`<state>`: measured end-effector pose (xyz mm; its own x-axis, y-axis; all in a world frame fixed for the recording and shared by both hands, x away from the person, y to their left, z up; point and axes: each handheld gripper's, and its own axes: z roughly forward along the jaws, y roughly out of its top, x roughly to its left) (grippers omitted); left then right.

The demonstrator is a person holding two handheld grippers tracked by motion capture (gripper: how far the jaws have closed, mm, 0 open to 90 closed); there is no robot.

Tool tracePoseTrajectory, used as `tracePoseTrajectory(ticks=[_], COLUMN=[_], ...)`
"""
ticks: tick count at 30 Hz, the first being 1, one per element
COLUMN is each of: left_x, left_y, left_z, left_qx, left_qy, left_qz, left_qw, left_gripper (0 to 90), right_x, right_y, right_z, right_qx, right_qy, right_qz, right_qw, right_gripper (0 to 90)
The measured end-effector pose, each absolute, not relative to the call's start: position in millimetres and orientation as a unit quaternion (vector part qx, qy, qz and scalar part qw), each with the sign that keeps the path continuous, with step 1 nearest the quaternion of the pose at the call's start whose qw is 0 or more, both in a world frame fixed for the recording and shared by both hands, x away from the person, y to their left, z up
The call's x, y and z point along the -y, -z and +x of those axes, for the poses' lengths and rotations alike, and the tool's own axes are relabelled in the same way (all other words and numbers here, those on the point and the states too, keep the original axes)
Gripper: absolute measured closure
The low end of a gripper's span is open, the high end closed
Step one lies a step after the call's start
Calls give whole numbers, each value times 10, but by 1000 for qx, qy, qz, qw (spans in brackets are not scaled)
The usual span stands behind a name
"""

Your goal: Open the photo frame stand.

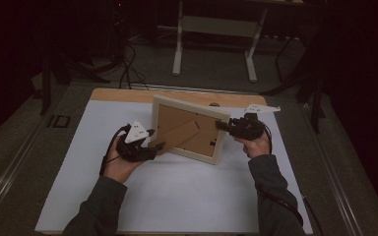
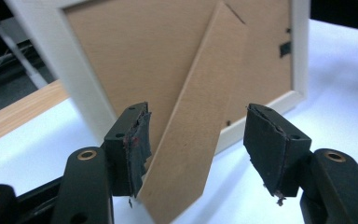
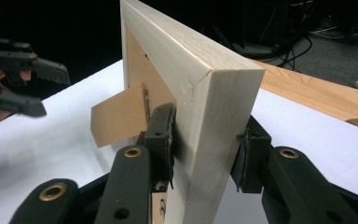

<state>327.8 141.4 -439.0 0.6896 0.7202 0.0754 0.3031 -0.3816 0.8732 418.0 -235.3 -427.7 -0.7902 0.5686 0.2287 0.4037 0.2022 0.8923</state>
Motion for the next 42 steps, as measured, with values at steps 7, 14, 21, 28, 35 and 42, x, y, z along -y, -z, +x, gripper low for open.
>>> tracePoseTrajectory(ticks=[7,14,21,28,35,42], left_x=[-1537,-1624,-1686,-1730,-1739,-1744], left_y=[4344,4337,4315,4295,4281,4272], left_z=[3386,3531,3674,3841,3948,4062], left_qx=[-351,-380,-394,-411,-416,-419], left_qy=[-223,-212,-194,-179,-173,-166], left_qz=[787,776,769,762,762,756], left_qw=[455,457,464,468,466,474], left_gripper=[420,420,434,442,442,435], right_x=[2352,2356,2342,2316,2327,2326], right_y=[4275,4276,4254,4218,4227,4222], right_z=[4172,4154,4143,4125,4114,4109], right_qx=[-773,-777,-781,-786,-790,-792], right_qy=[-546,-543,-540,-538,-536,-537], right_qz=[313,308,301,290,282,273], right_qw=[77,81,86,93,95,97], right_gripper=[638,638,638,640,641,643])
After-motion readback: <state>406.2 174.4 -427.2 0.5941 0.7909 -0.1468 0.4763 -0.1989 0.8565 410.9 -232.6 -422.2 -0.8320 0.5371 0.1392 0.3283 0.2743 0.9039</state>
